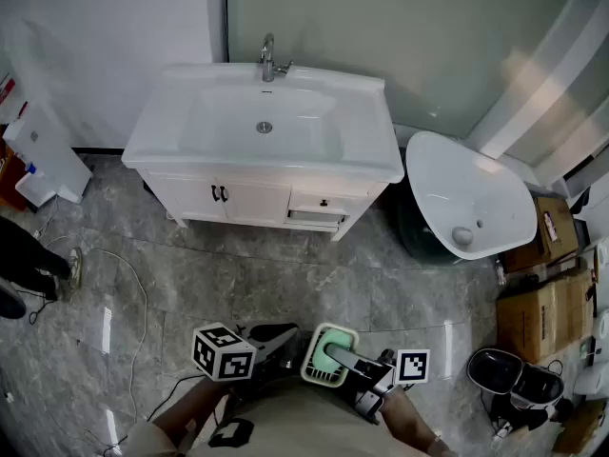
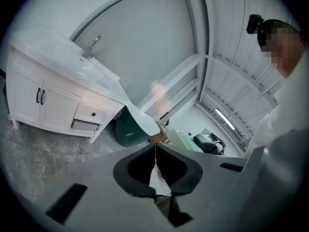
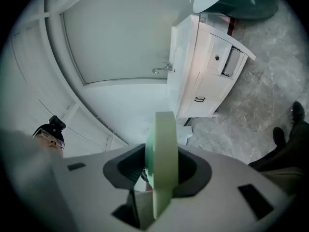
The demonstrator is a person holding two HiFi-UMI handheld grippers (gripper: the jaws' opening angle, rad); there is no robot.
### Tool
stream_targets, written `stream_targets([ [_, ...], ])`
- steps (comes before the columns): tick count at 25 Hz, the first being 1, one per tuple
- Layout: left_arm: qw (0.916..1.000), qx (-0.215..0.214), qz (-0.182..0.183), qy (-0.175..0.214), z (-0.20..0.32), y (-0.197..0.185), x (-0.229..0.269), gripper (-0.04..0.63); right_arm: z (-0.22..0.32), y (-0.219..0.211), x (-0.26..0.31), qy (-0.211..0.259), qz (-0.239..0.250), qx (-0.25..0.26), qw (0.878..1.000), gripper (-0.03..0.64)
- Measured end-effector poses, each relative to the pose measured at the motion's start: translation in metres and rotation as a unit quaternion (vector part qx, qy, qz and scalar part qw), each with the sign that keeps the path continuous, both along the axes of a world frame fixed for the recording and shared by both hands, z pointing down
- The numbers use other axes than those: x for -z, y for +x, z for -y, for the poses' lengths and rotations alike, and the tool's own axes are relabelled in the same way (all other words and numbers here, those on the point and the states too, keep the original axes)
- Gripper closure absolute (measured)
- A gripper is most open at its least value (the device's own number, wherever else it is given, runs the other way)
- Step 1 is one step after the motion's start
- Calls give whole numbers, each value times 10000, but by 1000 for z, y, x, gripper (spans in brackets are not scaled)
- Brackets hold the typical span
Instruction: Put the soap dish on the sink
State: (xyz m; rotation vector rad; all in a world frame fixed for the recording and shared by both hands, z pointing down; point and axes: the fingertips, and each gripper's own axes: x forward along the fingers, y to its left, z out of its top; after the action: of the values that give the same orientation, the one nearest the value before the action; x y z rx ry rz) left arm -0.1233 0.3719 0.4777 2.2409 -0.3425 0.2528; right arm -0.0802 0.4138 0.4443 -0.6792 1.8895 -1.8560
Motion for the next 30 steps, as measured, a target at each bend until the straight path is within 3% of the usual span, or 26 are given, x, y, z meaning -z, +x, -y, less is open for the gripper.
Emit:
stream_targets([
  [4,9998,11,3,221,-6,9,14,572,-10,3,2,72,-132,108,9998,471],
  [11,9996,138,25,242,-12,41,20,571,-16,39,9,275,-237,25,9993,470],
  [21,9970,-248,239,698,-33,93,31,575,-27,81,12,399,-119,5,9991,472],
  [30,9957,-200,435,792,-35,130,32,575,-31,124,15,451,94,-32,9989,486],
])
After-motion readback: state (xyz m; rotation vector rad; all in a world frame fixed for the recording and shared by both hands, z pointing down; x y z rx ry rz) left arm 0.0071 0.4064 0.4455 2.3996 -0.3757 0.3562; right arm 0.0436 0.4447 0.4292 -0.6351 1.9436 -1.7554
